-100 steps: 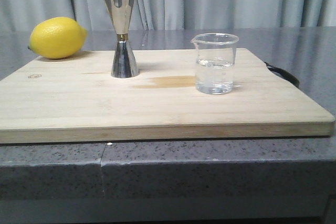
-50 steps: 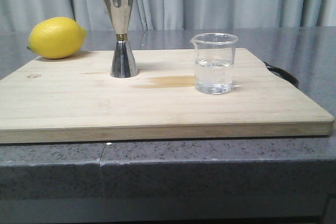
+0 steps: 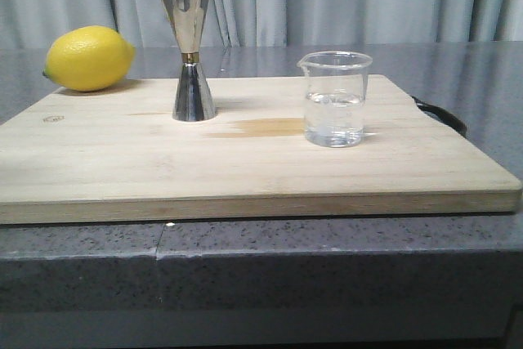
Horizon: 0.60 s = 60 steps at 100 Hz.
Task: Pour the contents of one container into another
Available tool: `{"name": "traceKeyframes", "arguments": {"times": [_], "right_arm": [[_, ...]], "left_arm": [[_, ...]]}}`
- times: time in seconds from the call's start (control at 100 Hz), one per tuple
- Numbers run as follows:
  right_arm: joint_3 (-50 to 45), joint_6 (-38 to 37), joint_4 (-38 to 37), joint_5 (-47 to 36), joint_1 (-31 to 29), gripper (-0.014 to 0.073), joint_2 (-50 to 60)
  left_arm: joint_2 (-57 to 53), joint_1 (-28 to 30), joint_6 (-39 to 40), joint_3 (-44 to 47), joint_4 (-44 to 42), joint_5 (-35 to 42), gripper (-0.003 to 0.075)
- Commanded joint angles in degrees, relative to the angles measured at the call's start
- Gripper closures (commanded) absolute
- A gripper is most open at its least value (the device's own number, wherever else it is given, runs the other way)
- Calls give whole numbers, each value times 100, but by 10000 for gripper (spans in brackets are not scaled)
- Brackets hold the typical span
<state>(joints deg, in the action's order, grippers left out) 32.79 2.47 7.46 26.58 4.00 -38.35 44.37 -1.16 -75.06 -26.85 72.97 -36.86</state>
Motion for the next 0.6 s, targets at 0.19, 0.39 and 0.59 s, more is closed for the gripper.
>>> {"name": "traceKeyframes", "arguments": {"times": [0.19,0.39,0.59], "right_arm": [[219,261,249,-649,1037,298,-285],[219,261,249,-1058,1478,298,-388],[219,261,249,-1169,1518,298,-402]], "left_arm": [[1284,4,-3149,-246,2609,-757,236],[2163,4,-4274,-331,3256,-1527,237],[2843,4,-4741,-497,3256,-2001,237]]}}
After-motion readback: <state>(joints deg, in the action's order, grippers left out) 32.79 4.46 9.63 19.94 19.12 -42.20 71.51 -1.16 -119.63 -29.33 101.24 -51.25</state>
